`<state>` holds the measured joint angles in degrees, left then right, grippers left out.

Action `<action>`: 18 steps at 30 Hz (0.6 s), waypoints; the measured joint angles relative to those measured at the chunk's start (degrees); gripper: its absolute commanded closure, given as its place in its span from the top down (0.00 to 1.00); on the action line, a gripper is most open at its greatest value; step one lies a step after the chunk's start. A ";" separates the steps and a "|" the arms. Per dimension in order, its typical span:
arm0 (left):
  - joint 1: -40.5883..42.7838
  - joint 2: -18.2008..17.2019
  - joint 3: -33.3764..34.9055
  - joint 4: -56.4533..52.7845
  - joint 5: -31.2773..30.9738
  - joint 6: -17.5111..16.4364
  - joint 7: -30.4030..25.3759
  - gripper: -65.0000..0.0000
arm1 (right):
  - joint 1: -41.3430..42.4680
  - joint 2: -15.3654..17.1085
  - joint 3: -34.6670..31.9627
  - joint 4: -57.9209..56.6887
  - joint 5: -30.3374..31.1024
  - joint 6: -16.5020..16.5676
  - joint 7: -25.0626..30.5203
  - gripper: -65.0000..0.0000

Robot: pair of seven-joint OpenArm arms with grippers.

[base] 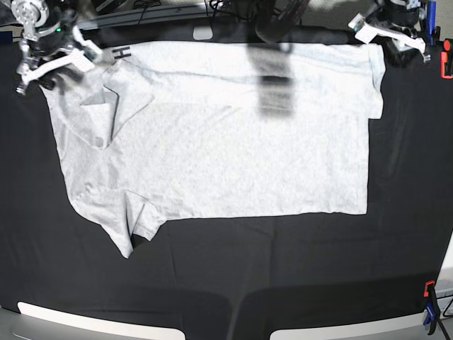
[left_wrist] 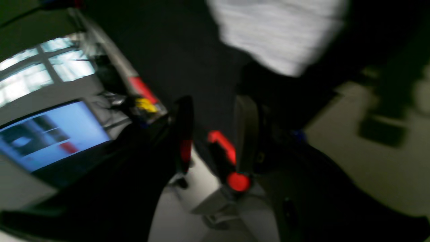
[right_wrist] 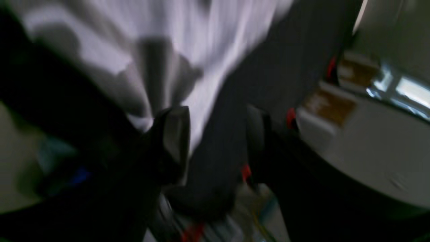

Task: Layout the t-shirt on the table in an organized manner, then fold the t-shirt properly
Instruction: 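Pull the shoulder corners apart with both grippers, stretching the shirt, then release and move both grippers to the shirt's hem corners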

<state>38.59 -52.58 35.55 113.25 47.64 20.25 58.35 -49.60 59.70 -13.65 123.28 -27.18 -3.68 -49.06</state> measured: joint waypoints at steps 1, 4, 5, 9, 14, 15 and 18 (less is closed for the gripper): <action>-0.07 0.00 0.00 0.00 1.33 1.09 0.20 0.30 | 0.96 -0.02 0.00 0.44 1.42 -0.04 0.50 0.41; -1.75 0.13 0.02 0.00 4.35 4.85 0.22 0.29 | 5.84 -1.25 0.00 0.24 6.60 -0.66 -0.20 0.41; -3.02 0.28 0.02 0.00 4.55 5.73 0.04 0.29 | 7.89 -2.14 0.00 0.17 7.91 -0.68 -0.09 0.41; -9.66 0.35 -0.02 0.02 1.84 6.73 -3.65 0.29 | 16.35 -6.82 0.00 0.13 11.80 -0.66 0.11 0.41; -20.26 0.46 0.20 -0.02 -12.85 6.73 -8.41 0.29 | 28.41 -13.57 -0.02 -2.71 16.22 -0.35 2.08 0.41; -22.67 0.48 0.20 -0.02 -14.78 6.71 -9.20 0.29 | 30.88 -14.99 -0.02 -3.89 17.35 -0.07 1.99 0.41; -29.57 0.42 0.09 0.00 -22.32 5.90 -12.57 0.29 | 37.92 -18.84 -0.02 -8.63 19.43 1.95 1.99 0.41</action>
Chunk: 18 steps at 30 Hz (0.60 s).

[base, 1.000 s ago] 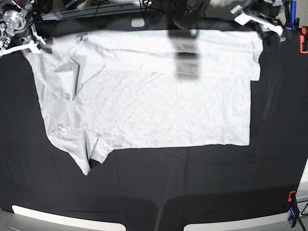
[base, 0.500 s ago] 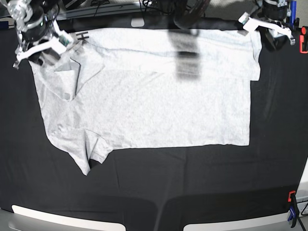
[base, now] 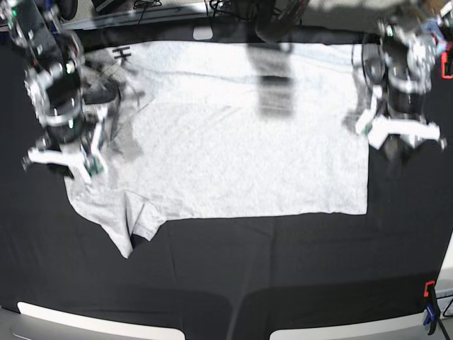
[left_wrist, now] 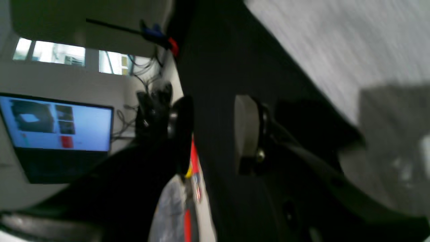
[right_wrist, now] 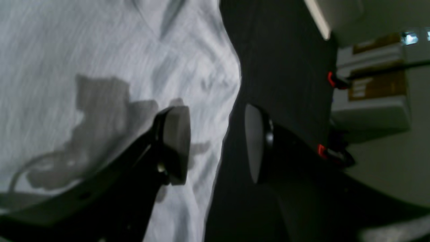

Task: Layout the t-shirt on the table in an organized manner, then fold the t-shirt properly
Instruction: 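Release and move both grippers to the shirt's hem corners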

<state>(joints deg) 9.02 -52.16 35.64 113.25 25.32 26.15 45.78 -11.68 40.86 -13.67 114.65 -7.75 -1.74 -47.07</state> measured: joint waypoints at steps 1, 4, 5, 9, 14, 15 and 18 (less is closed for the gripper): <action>-2.14 0.17 -0.02 -0.02 -2.47 -0.98 -1.31 0.28 | 1.99 -1.03 0.00 -1.66 0.83 0.63 -0.11 0.41; -8.24 2.54 -0.35 -1.40 -9.11 -2.14 -5.86 0.21 | 7.08 -3.41 -0.02 -6.73 2.19 0.92 -0.26 0.41; -10.01 3.48 -0.48 -2.62 -11.23 -2.58 -7.50 0.21 | 8.57 -4.22 0.02 -8.24 2.03 0.83 -0.66 0.41; -18.29 7.69 -1.66 -11.15 -20.39 -7.87 -8.59 0.21 | 14.01 -7.13 0.24 -11.78 1.77 0.61 -3.80 0.41; -29.35 13.18 -2.03 -27.21 -32.46 -15.85 -8.31 0.22 | 19.10 -11.04 0.13 -12.07 2.01 0.63 -5.09 0.41; -31.45 14.10 -2.03 -30.73 -34.82 -17.07 -8.24 0.22 | 19.54 -11.65 0.15 -12.07 1.88 0.61 -5.07 0.41; -37.16 15.56 -2.05 -41.22 -42.51 -21.14 -7.91 0.22 | 19.50 -13.00 0.24 -12.09 1.79 0.66 -5.55 0.41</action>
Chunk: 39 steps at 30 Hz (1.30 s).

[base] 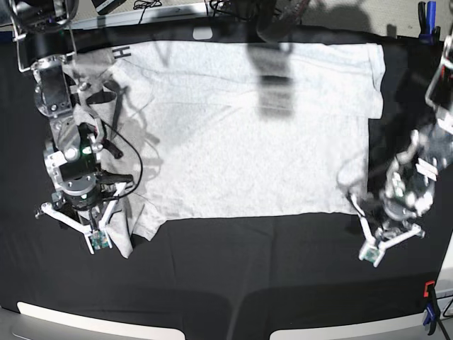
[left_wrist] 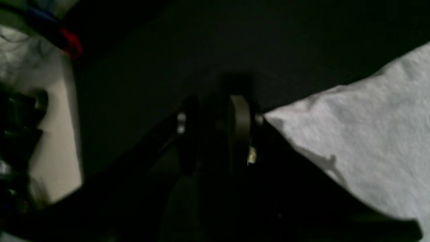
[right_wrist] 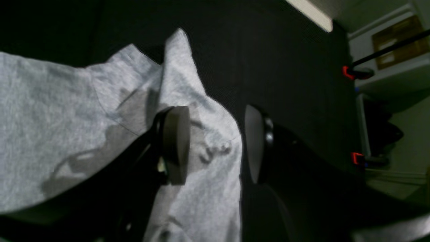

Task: Layout the t-shirt on the table in an organized manner, then fold the t-shirt properly
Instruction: 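Release and move both grippers to the shirt's hem corners, then grasp the hem corners with both grippers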

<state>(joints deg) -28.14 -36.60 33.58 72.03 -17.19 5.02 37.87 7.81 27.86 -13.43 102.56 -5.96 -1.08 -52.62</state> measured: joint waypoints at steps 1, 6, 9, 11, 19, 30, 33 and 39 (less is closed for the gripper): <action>-1.66 0.28 -0.15 -3.28 -2.51 -1.22 -0.09 0.22 | -0.07 -0.46 -0.02 0.00 0.02 0.02 0.02 0.41; -7.06 0.26 -4.79 -15.52 -17.42 -9.94 1.60 0.21 | 0.00 -1.33 -0.07 -0.04 0.22 0.04 0.09 0.41; -7.26 0.61 -12.66 -19.52 -28.17 -21.77 4.11 0.22 | -0.04 -1.18 -0.07 -0.04 0.22 0.07 -0.07 0.41; -7.04 0.63 -17.90 -21.88 -35.39 -30.49 7.39 0.22 | 0.00 -1.20 -0.07 -0.09 0.22 0.04 -0.13 0.41; -7.13 0.76 -26.01 -32.87 -43.47 -41.75 11.89 0.22 | -0.04 -1.20 -0.07 -0.09 0.24 0.04 -0.94 0.41; -6.64 7.63 -26.05 -40.54 -31.93 -44.09 6.51 0.22 | -0.04 -1.20 -0.07 -0.09 0.24 0.04 -2.60 0.41; -6.80 8.31 -26.10 -40.54 -23.02 -44.06 2.69 0.22 | -0.04 -1.20 -0.07 -0.09 0.22 0.07 -2.82 0.41; -5.97 8.33 -26.10 -40.54 -22.36 -44.06 1.57 0.22 | -0.04 -1.20 -0.07 -0.09 0.22 0.07 -2.99 0.41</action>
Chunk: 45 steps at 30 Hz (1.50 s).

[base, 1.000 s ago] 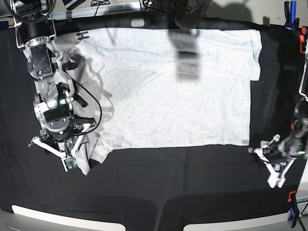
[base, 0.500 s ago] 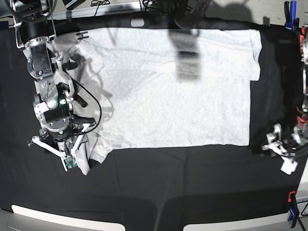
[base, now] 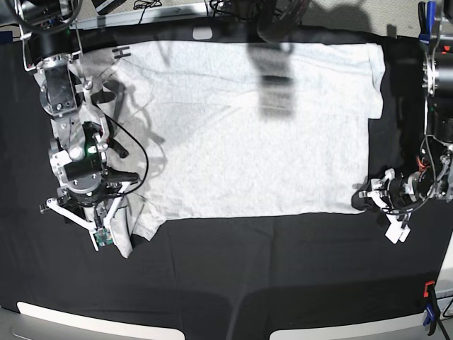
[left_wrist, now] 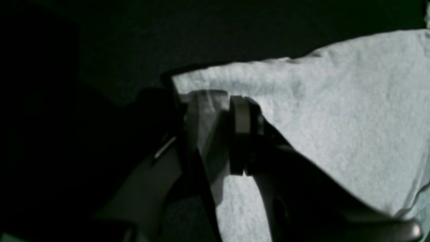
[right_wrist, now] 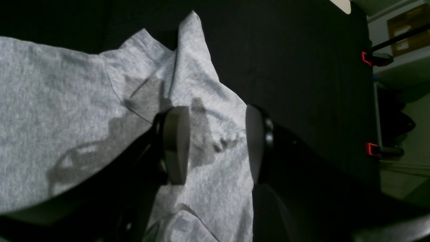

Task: Layout the t-shirt on the table in an organized manner, then fold the t-shirt properly
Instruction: 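Grasp the hem corners with both grippers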

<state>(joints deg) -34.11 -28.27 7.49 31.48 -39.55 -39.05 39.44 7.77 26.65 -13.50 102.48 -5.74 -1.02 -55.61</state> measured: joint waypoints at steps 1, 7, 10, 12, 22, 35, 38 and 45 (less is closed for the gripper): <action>-0.02 -0.04 0.00 0.00 -0.02 -0.02 0.00 0.22 | 0.00 0.00 0.00 0.00 0.00 0.00 0.00 0.41; -0.55 -0.28 0.00 0.00 -7.41 0.00 0.61 0.22 | 0.00 0.00 0.00 0.00 0.00 0.00 0.00 0.41; -0.87 -0.33 0.00 0.00 -7.82 0.00 0.85 0.34 | 0.00 0.00 0.00 0.00 0.00 0.00 0.00 0.41; -1.07 -0.37 0.00 0.00 -7.85 0.00 1.75 0.57 | 0.00 0.00 0.00 0.00 0.00 0.00 -0.02 0.41; -4.94 -4.66 0.00 0.07 -3.30 0.22 2.58 0.69 | 0.00 0.00 0.00 0.00 0.00 0.00 -1.90 0.41; -4.81 -0.42 -0.11 -10.93 -2.10 0.17 -4.92 0.69 | 0.00 -0.15 0.00 0.00 1.29 0.09 -1.95 0.41; -5.11 0.52 -0.11 -10.93 -0.26 0.17 -5.31 0.69 | 0.00 -0.13 0.00 0.00 1.29 0.11 -1.92 0.41; -5.29 2.71 -0.39 -10.91 -4.46 -0.50 2.80 0.69 | 0.00 -0.13 0.00 0.00 1.29 0.11 -1.92 0.41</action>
<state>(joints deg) -39.40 -25.56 7.09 20.58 -44.01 -39.55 42.24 7.77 26.52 -13.50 102.48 -4.45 -0.91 -57.54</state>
